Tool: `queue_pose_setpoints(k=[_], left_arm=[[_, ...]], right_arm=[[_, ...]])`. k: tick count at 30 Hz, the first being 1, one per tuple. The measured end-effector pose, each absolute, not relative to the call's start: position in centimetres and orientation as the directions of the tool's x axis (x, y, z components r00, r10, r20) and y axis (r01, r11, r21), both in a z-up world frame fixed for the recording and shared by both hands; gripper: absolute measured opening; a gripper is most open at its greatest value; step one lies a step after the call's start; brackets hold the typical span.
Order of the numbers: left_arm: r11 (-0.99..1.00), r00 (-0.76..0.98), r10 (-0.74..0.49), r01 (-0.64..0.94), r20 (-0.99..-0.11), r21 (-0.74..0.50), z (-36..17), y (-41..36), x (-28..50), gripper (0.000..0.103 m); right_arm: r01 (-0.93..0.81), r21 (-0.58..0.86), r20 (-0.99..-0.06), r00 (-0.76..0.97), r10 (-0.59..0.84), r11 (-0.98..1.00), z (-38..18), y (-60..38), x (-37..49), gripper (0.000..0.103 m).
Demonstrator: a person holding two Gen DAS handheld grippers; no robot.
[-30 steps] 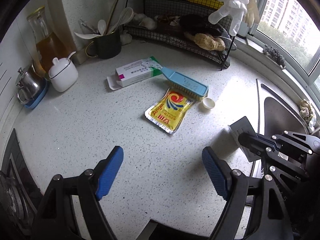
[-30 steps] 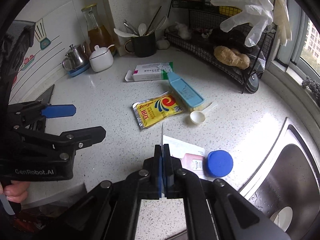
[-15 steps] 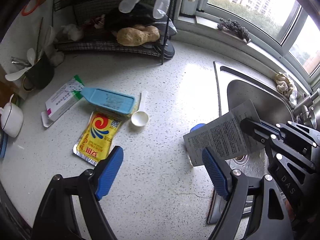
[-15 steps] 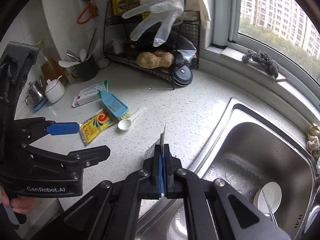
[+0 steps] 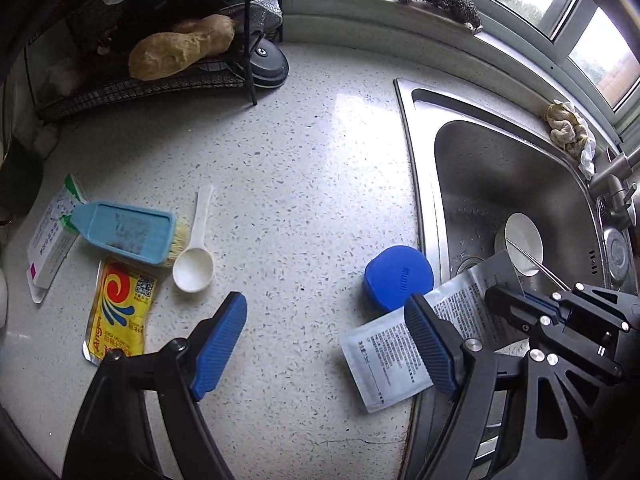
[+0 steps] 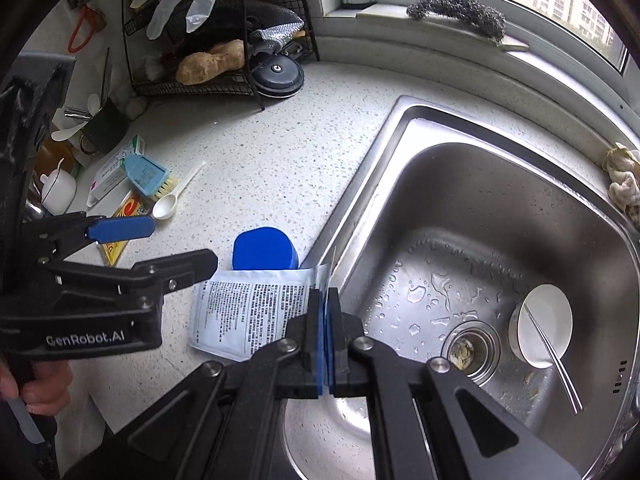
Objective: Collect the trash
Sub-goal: 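Move the left tool toward the blue lid while the right tool holds the sachet, then grasp the blue round lid with the left tool while the right tool holds the sachet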
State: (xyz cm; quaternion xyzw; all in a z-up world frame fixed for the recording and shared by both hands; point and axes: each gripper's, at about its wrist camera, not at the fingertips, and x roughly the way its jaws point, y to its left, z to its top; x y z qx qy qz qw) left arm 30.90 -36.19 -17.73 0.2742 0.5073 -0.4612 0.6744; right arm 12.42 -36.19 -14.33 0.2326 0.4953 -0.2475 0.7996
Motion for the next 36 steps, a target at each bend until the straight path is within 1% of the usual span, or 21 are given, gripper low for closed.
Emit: queue_pose_setpoints(k=[11, 15, 19, 20, 22, 23, 25, 26, 27, 28, 32, 36], left_arm=[[0.339, -0.017, -0.305, 0.933, -0.952, -0.125, -20.2, -39.8, 29.0, 0.08], [0.327, 0.002, -0.276, 0.941, -0.961, -0.092, -21.2, -40.5, 28.3, 0.081], [0.337, 0.019, -0.288, 0.938, -0.957, -0.082, -21.4, -40.8, 27.9, 0.08], [0.339, 0.013, -0.29, 0.937, -0.957, -0.09, -21.5, -40.8, 27.9, 0.078], [0.338, 0.014, -0.295, 0.937, -0.955, -0.091, -21.4, -40.6, 28.0, 0.07], [0.333, 0.018, -0.297, 0.939, -0.955, -0.086, -21.3, -40.4, 28.0, 0.067], [0.334, 0.036, -0.303, 0.94, -0.952, -0.07, -21.2, -40.0, 27.9, 0.055], [0.338, 0.045, -0.301, 0.939, -0.953, -0.062, -21.1, -39.7, 28.2, 0.053], [0.338, 0.045, -0.301, 0.939, -0.953, -0.062, -21.0, -39.4, 28.1, 0.048], [0.336, 0.04, -0.304, 0.939, -0.952, -0.068, -21.0, -39.2, 28.1, 0.046], [0.368, 0.053, -0.303, 0.928, -0.951, -0.065, -20.7, -37.4, 28.3, 0.046], [0.426, 0.05, -0.325, 0.899, -0.944, -0.099, -19.9, -34.9, 29.1, 0.046]], right_arm=[[0.683, 0.148, -0.924, 0.354, -0.146, 0.715, -15.5, -37.3, 10.3, 0.001], [0.694, 0.153, -0.925, 0.351, -0.145, 0.704, -15.7, -38.0, 9.8, 0.001], [0.69, 0.155, -0.923, 0.356, -0.144, 0.706, -15.8, -38.2, 9.9, 0.001], [0.688, 0.157, -0.923, 0.357, -0.143, 0.708, -15.9, -38.3, 10.0, 0.001], [0.682, 0.158, -0.922, 0.36, -0.14, 0.714, -16.0, -38.2, 10.2, 0.001], [0.678, 0.161, -0.921, 0.364, -0.137, 0.717, -16.0, -38.2, 10.3, 0.001], [0.669, 0.163, -0.919, 0.37, -0.134, 0.725, -16.0, -38.2, 10.5, 0.001], [0.665, 0.165, -0.919, 0.372, -0.131, 0.728, -16.0, -38.2, 10.7, 0.001], [0.661, 0.167, -0.919, 0.374, -0.127, 0.732, -16.1, -38.1, 10.8, 0.001], [0.655, 0.169, -0.918, 0.377, -0.125, 0.736, -16.0, -38.0, 10.9, 0.001], [0.622, 0.173, -0.913, 0.392, -0.112, 0.764, -15.8, -37.4, 11.7, 0.001], [0.569, 0.177, -0.904, 0.416, -0.096, 0.803, -15.1, -36.0, 12.7, 0.001]])
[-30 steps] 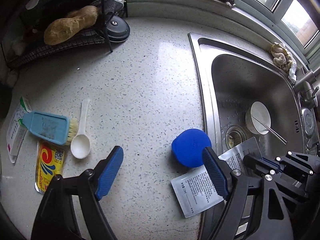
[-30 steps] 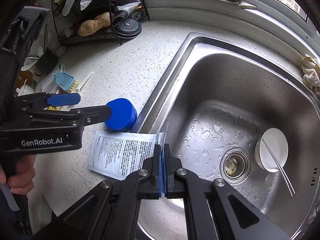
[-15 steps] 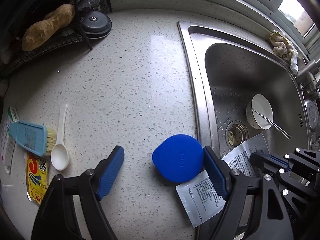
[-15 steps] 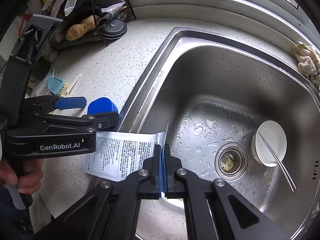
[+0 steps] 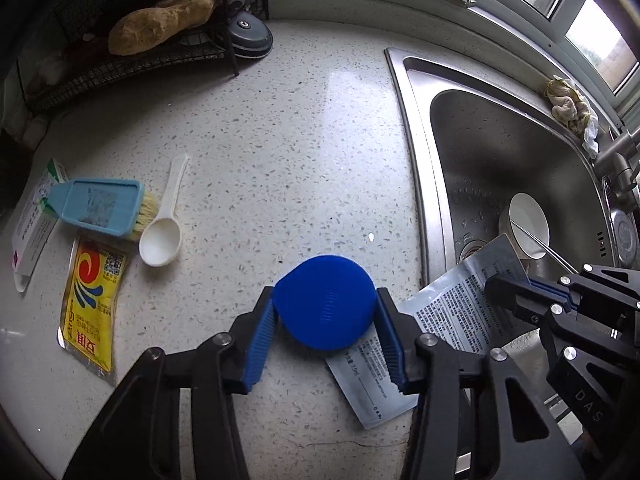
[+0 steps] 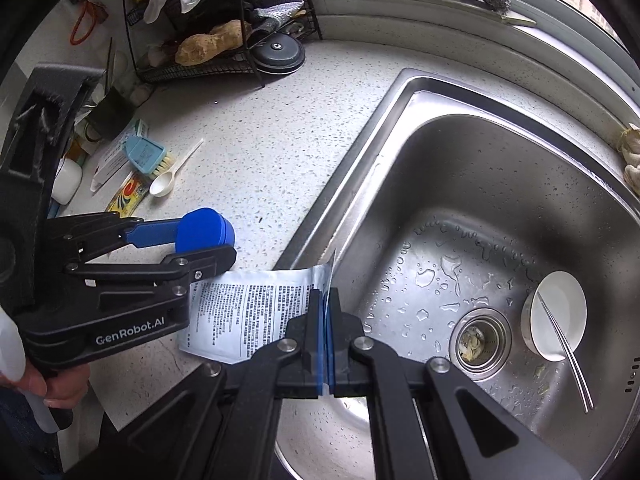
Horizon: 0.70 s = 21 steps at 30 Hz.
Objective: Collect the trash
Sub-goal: 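Grasp the blue round lid with the left tool while the right tool holds the sachet, then carry the blue lid and white sachet down over the red bin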
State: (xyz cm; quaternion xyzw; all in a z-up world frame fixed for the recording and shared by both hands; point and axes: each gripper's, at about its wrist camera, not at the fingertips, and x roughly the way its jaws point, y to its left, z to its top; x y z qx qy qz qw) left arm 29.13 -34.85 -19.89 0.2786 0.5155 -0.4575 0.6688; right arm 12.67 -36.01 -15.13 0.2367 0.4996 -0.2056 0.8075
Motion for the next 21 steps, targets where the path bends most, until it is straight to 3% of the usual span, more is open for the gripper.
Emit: queue_pose_setpoints(k=[11, 21], left_arm=[[0.595, 0.165, -0.373, 0.798, -0.913, -0.099, -16.0, -25.0, 30.5, 0.046], [0.754, 0.285, -0.343, 0.652, -0.895, -0.081, -13.5, -14.9, 28.9, 0.046]], right_arm=[[0.37, 0.192, -0.866, 0.5, -0.02, 0.909, -12.9, -29.1, 15.4, 0.001], [0.157, 0.196, -0.827, 0.557, 0.077, 0.968, -11.2, -22.0, 16.1, 0.001]])
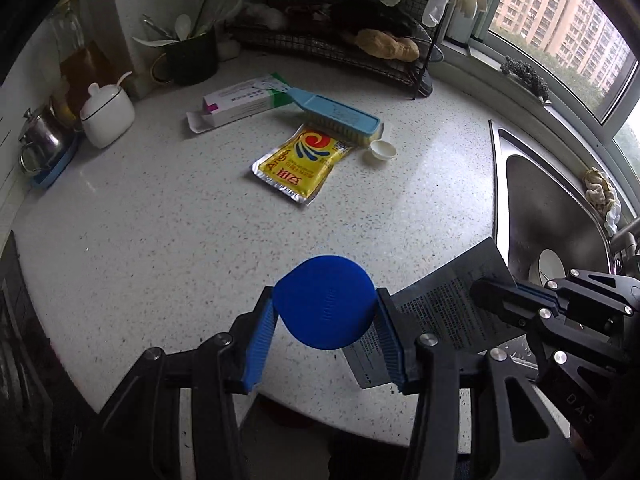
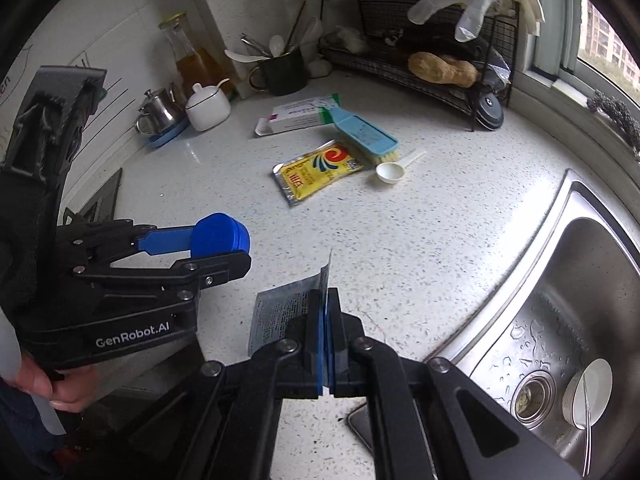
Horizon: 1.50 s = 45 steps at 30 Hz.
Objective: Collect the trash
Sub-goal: 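Carry the blue lid and white sachet down over the red bin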
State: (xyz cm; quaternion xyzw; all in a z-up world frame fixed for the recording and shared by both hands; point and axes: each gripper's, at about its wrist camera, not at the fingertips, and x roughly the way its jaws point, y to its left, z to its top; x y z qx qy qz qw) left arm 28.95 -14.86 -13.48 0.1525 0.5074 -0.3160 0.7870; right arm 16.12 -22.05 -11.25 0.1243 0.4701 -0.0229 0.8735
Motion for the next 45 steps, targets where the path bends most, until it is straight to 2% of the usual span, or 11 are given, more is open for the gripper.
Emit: queue_pose_setpoints(k=[11, 23, 32, 39, 45], left_arm=[[0.864, 0.361, -0.276, 0.499, -0.891, -0.066, -12.2, -5.9, 22.5, 0.046], [0.922, 0.346, -0.222, 0.378, -0.911, -0.081, -14.1, 0.1, 13.6, 0.046], [0.937, 0.272, -0.177, 0.339, -0.946, -0.078, -18.9, 2.0, 9.9, 0.046], [0.94, 0.233, -0.142, 0.336, -0.962, -0.057, -24.8, 2.4, 9.4, 0.046], [0.942, 0.21, -0.164, 0.323, -0.964, -0.09, -31.2, 3.0, 10.2, 0.046]], right_arm=[[-0.042, 0.235, -0.803, 0.555, 0.218, 0.971, -10.5, -15.1, 13.0, 0.001], [-0.159, 0.218, -0.822, 0.502, 0.269, 0.963, -11.9, -10.5, 7.2, 0.001], [-0.167, 0.21, -0.868, 0.422, 0.262, 0.964, -16.2, -8.8, 4.3, 0.001], [-0.147, 0.209, -0.901, 0.356, 0.249, 0.967, -22.5, -8.5, 4.3, 0.001], [-0.15, 0.212, -0.907, 0.339, 0.251, 0.966, -28.8, -8.1, 5.8, 0.001]])
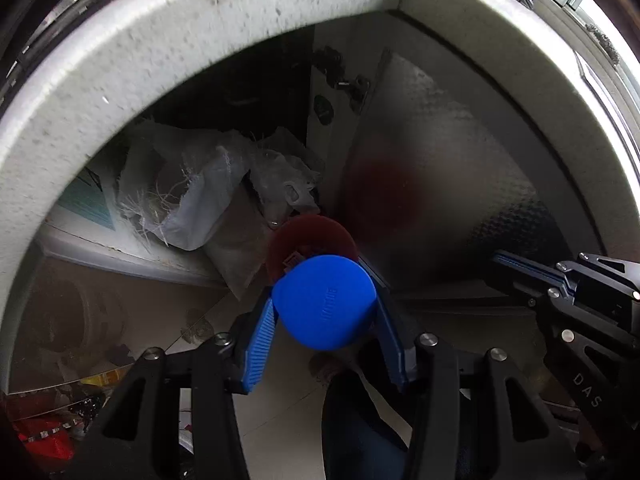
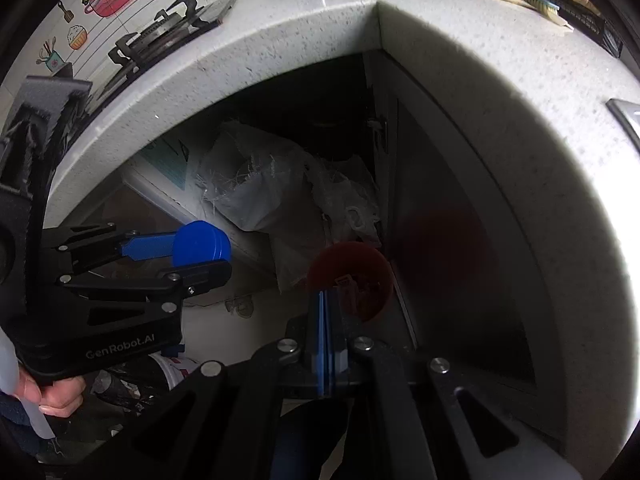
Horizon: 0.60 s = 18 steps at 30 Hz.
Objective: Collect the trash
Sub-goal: 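Carry the blue lid and white sachet down over the red bin, then open both tools to drop the lid and sachet into the bin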
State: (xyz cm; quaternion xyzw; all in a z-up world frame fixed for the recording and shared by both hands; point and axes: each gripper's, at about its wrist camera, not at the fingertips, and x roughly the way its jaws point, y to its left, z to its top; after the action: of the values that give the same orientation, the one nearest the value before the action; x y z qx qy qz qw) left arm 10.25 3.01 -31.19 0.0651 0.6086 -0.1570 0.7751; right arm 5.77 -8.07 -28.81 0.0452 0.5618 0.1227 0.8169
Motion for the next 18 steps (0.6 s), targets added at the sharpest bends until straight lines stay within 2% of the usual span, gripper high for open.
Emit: queue_pose_setpoints(k=[9, 15, 17, 18], left_arm=[[0.932, 0.183, -0.192, 0.342, -0.964, -0.121, -40.2, 2.3, 12.1, 0.046], [0.928, 0.181, -0.193, 0.354, -0.964, -0.119, -42.5, 1.3, 12.5, 0.046], [0.928, 0.176, -0.206, 0.346, -0.963, -0.136, -42.8, 1.3, 12.7, 0.05], [0.925, 0.176, -0.218, 0.352, -0.96, -0.145, -42.8, 1.2, 12.7, 0.059]], right_arm=[[-0.113, 0.224, -0.925, 0.287, 0.247, 0.968, -38.0, -8.2, 7.4, 0.001], [-0.104, 0.221, -0.933, 0.267, 0.241, 0.97, -40.3, -9.2, 7.9, 0.001], [-0.112, 0.21, -0.935, 0.268, 0.233, 0.971, -40.3, -9.4, 7.6, 0.001], [-0.116, 0.212, -0.935, 0.267, 0.236, 0.97, -40.2, -9.5, 7.5, 0.001]])
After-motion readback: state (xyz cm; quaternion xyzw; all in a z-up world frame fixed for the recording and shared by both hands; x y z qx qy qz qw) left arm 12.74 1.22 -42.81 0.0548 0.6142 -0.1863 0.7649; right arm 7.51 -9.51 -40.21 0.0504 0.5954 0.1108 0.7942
